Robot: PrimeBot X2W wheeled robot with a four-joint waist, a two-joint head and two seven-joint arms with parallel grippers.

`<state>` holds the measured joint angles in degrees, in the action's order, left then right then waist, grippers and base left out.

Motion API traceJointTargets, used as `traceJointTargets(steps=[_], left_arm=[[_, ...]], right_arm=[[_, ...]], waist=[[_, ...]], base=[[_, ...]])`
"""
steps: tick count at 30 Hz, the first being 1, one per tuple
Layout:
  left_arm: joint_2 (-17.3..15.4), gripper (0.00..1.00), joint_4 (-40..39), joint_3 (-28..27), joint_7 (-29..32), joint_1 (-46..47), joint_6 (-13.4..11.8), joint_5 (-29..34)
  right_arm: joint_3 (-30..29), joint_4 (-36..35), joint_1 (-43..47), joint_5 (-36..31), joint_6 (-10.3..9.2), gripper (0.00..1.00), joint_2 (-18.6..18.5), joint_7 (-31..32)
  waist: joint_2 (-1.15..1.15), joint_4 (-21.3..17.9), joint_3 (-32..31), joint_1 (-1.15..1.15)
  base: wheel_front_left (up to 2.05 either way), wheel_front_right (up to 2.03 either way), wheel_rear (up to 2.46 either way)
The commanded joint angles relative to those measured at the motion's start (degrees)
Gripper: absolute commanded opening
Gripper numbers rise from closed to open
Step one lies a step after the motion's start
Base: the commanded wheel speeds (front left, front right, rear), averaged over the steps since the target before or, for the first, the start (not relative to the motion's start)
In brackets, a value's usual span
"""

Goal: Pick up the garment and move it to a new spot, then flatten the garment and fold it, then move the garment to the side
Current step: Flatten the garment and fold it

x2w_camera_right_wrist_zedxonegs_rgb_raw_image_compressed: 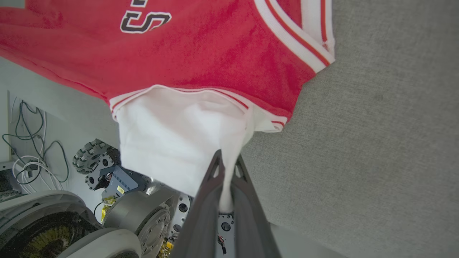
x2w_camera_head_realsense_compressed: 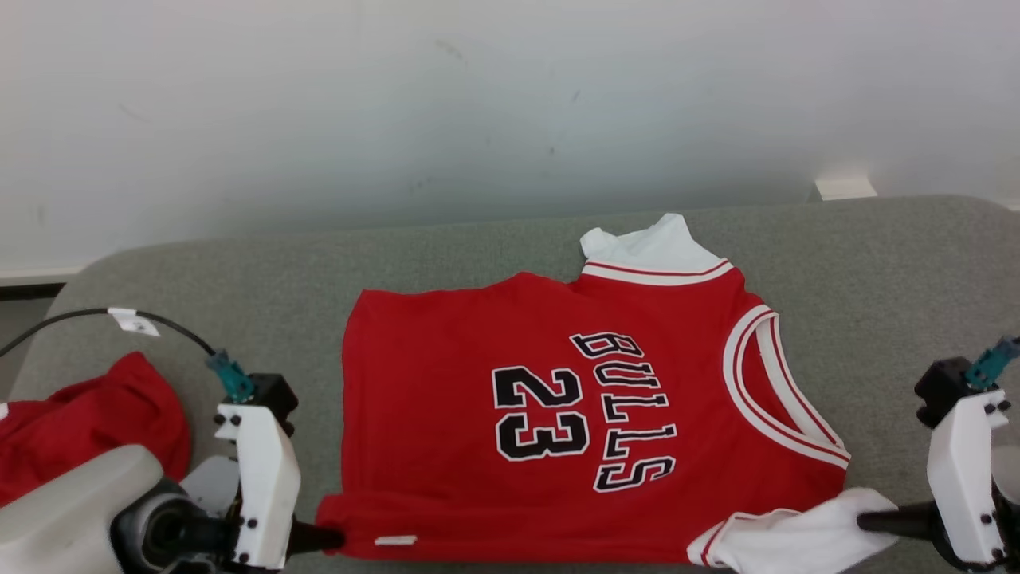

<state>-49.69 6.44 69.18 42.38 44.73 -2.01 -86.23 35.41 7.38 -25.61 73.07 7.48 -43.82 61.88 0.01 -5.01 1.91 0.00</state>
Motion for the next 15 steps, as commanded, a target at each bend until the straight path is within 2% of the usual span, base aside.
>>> traceJointTargets(steps=[1,8,15], left_arm=[[0.57,0.0,1.58,-0.05,0.69,0.97,0.27,0.73],[4.46,0.0,11.44,-1.3,3.86,5.85,1.8,-0.53],[8.45,0.0,18.35,-3.4,4.88,9.53,2.75,-2.8]], right_arm=[[-1.21,1.92,-1.82,-1.26,0.01,0.0,1.65,0.79],[-7.59,14.26,-10.54,-8.65,0.01,0.0,12.36,3.91],[-13.56,24.94,-17.65,-15.44,0.01,0.0,20.6,2.38]], waist=[[-0.01,0.01,1.71,0.0],[-0.01,-0.3,5.43,0.0],[-0.01,-0.15,8.02,0.0]], base=[[0.0,0.0,0.0],[0.0,0.0,0.0],[0.0,0.0,0.0]])
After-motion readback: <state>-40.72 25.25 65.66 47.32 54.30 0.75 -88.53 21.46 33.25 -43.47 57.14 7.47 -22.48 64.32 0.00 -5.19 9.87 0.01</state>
